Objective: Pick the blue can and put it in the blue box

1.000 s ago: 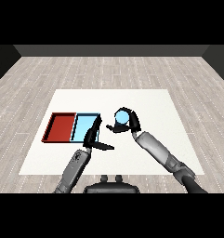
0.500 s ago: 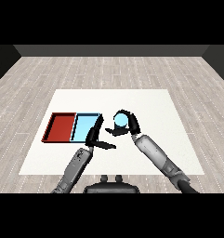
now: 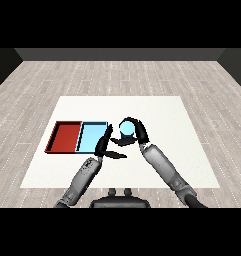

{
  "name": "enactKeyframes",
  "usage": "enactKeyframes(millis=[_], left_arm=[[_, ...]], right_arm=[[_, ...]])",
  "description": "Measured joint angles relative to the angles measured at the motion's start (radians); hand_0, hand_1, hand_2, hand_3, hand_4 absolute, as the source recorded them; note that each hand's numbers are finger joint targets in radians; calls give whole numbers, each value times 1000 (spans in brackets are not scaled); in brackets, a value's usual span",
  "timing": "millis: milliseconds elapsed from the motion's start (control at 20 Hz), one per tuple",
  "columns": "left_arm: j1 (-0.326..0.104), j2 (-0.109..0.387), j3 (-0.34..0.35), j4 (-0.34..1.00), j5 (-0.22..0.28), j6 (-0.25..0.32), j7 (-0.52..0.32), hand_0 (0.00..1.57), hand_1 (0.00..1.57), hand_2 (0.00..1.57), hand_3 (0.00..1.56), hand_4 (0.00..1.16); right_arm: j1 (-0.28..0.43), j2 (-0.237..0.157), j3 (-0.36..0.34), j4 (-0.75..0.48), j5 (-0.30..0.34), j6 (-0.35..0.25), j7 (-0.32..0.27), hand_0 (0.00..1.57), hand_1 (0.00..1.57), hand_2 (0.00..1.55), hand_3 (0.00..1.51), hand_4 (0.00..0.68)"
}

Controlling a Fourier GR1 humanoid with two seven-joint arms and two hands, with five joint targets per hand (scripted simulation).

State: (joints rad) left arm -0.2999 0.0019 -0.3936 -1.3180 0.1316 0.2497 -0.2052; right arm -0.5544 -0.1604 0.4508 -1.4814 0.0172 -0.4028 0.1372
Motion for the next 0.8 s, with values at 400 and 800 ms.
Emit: enactKeyframes(millis=[400, 800], left_arm=[[-35, -1, -41, 55, 27, 43, -2, 0, 0, 0, 0, 0], [-94, 2, -36, 107, 68, 49, -6, 0, 0, 0, 0, 0]], right_arm=[[39, 62, -58, -27, 77, 76, 16, 1490, 1490, 1454, 1378, 570], [41, 143, -40, -20, 167, 83, 40, 1495, 1495, 1457, 1379, 542]])
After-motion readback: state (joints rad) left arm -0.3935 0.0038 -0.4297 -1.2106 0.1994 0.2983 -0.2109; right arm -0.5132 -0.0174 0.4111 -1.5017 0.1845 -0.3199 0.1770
